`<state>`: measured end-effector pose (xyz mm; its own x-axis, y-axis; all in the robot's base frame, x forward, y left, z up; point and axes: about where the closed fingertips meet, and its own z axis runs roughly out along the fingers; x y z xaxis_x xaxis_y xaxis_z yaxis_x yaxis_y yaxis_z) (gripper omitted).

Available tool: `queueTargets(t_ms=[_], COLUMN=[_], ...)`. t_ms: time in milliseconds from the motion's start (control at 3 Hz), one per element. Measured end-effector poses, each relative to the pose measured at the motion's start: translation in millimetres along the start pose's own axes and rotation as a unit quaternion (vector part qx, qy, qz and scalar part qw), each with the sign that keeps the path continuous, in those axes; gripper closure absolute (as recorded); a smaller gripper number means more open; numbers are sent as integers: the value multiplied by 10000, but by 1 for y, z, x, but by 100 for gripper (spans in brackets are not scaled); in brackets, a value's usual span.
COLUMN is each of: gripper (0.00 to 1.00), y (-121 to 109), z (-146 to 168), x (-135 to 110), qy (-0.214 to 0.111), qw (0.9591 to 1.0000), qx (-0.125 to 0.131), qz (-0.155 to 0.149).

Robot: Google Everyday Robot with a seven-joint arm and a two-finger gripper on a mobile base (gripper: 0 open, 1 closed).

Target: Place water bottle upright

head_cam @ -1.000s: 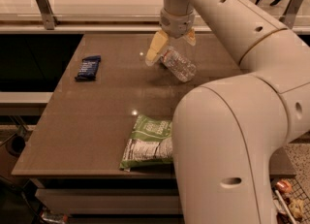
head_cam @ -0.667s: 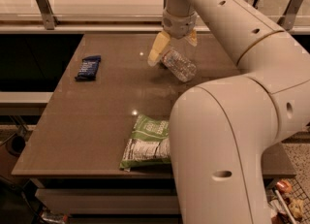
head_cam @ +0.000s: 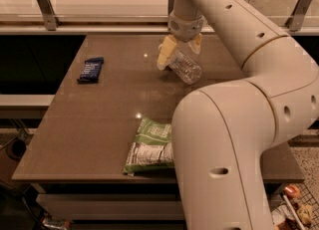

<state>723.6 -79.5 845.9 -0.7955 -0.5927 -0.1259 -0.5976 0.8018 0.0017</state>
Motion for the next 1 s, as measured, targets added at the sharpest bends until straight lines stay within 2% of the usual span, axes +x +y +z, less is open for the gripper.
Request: queueTargets(t_ms=[1000], gripper=[85], y=[-3], z=[11], x=[-20], qy=[-283], qw=[9996], qx=[64], qz=[-15])
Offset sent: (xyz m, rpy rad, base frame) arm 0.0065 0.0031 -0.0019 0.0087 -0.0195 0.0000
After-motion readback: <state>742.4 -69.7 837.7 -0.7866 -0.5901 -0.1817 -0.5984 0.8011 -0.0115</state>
